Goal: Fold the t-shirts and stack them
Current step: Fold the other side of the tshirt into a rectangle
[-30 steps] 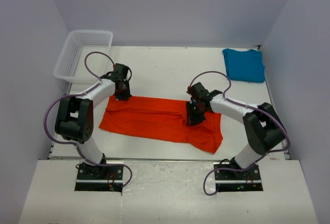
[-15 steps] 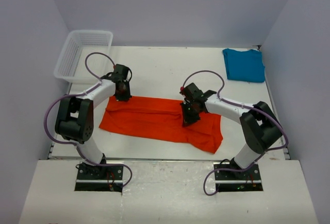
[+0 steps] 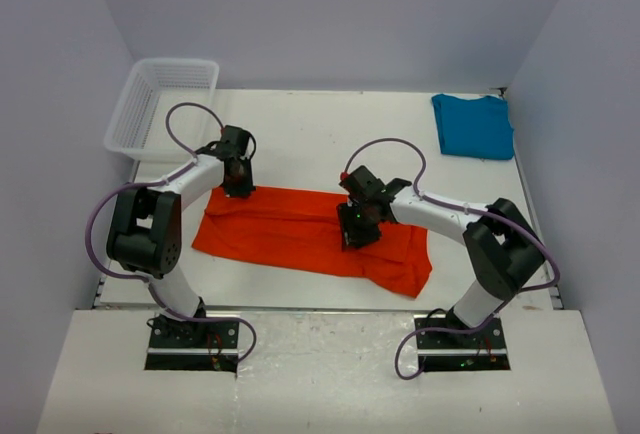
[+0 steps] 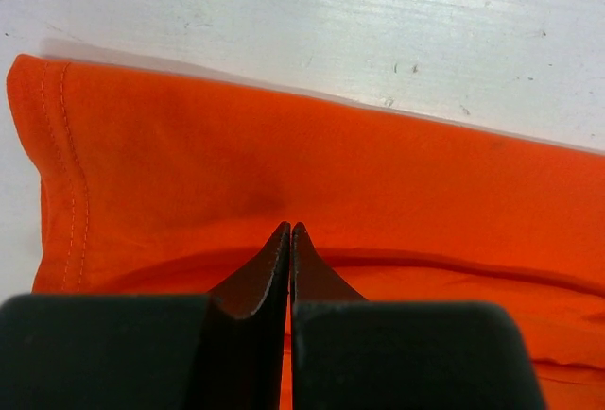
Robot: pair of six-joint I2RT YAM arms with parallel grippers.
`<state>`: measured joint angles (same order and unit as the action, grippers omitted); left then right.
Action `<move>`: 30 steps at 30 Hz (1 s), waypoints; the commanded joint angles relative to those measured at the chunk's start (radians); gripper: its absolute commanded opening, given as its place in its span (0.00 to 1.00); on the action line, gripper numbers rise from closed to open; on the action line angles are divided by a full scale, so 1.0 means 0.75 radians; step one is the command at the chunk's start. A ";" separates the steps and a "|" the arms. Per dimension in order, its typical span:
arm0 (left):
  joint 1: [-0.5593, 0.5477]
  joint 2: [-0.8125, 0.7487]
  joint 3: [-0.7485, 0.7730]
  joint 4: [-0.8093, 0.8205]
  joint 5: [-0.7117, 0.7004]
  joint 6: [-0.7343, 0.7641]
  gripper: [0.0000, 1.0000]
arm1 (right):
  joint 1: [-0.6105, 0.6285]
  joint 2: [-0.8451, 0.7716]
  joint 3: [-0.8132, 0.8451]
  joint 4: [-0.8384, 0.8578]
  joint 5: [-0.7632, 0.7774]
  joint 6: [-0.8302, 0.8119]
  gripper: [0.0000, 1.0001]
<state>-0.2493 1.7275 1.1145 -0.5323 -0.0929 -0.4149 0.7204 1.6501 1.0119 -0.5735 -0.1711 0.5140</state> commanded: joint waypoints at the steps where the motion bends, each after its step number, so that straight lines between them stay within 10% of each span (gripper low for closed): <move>1: -0.007 -0.068 -0.013 0.021 0.030 0.040 0.00 | 0.011 -0.046 0.035 -0.037 0.075 0.012 0.44; 13: -0.009 -0.143 -0.028 -0.033 -0.115 -0.009 0.00 | 0.003 0.170 0.525 -0.196 0.110 -0.104 0.53; 14: -0.007 -0.144 -0.028 -0.035 -0.119 -0.017 0.00 | 0.001 0.205 0.571 -0.203 0.093 -0.113 0.50; 17: -0.007 -0.123 -0.020 -0.041 -0.101 -0.024 0.00 | -0.007 0.362 0.739 -0.227 0.058 -0.125 0.00; 18: -0.007 -0.113 -0.015 -0.041 -0.099 -0.024 0.00 | -0.009 0.438 0.772 -0.227 0.044 -0.133 0.00; 25: -0.005 -0.072 -0.009 -0.033 -0.105 -0.013 0.00 | -0.026 0.680 0.980 -0.229 -0.066 -0.160 0.00; 30: 0.001 -0.068 -0.011 -0.029 -0.107 0.005 0.00 | -0.024 0.657 0.925 -0.184 -0.075 -0.180 0.41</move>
<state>-0.2497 1.6749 1.0992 -0.5598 -0.1543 -0.4114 0.7036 2.1845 1.6932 -0.7242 -0.1867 0.4068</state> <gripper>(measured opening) 0.002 0.372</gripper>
